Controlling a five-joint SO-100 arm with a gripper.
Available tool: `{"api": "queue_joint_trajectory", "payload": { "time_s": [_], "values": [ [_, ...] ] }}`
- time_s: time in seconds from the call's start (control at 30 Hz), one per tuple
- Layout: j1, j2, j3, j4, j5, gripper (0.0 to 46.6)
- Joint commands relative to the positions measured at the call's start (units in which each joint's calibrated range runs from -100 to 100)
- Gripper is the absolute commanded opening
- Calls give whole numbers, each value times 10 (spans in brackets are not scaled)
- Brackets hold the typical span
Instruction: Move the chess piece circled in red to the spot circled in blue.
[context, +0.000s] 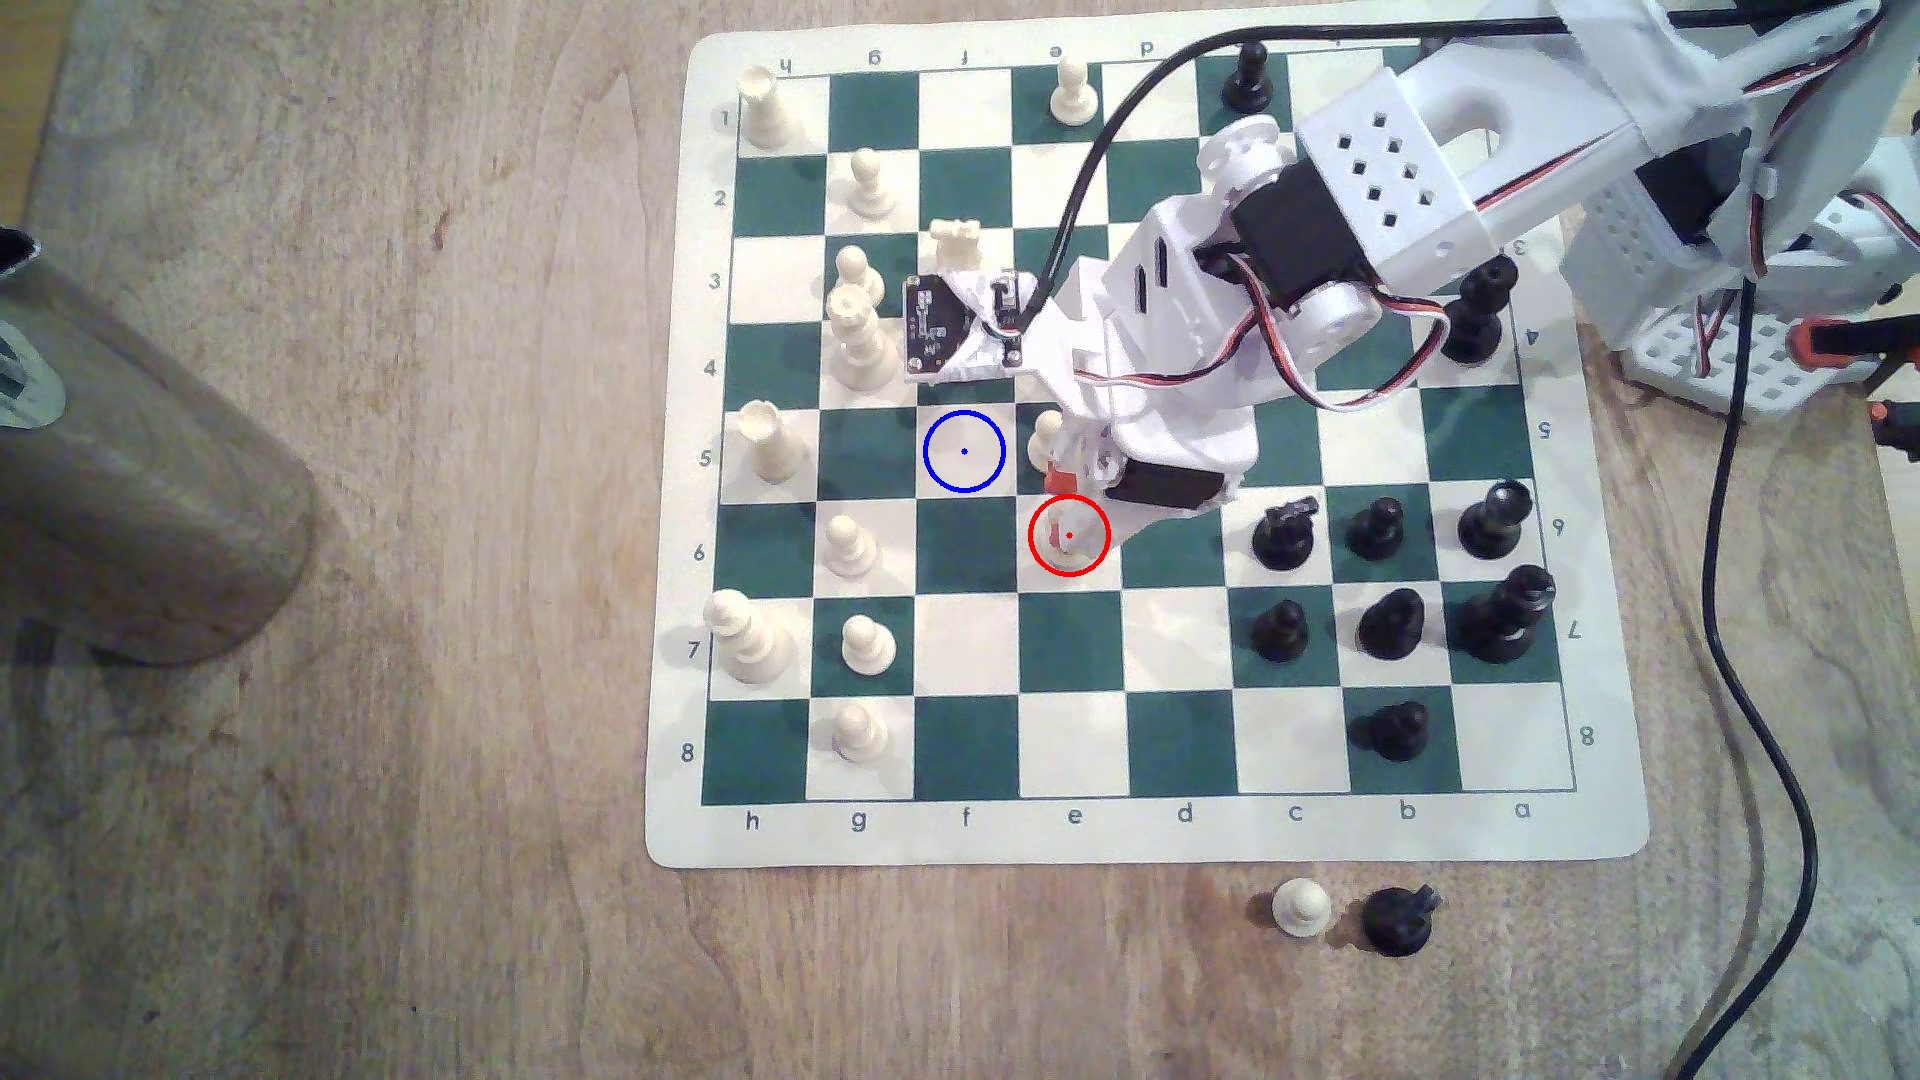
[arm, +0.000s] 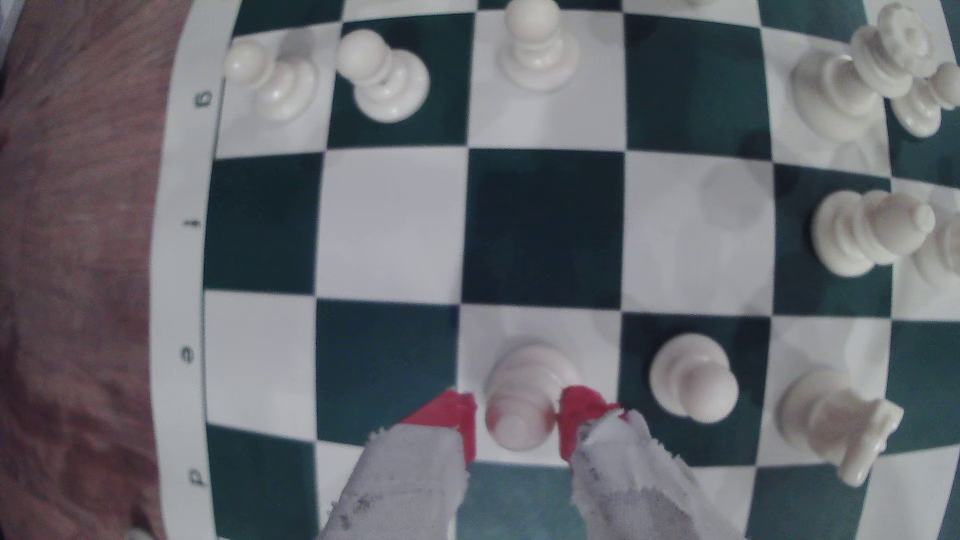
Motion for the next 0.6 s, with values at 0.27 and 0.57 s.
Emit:
{"api": "queue_joint_trajectory", "payload": {
  "time_s": [0.27,0.57],
  "values": [
    [-1,-7,-56,6,0,3],
    [-2,-7,-59,8,-6,56]
  ]
}}
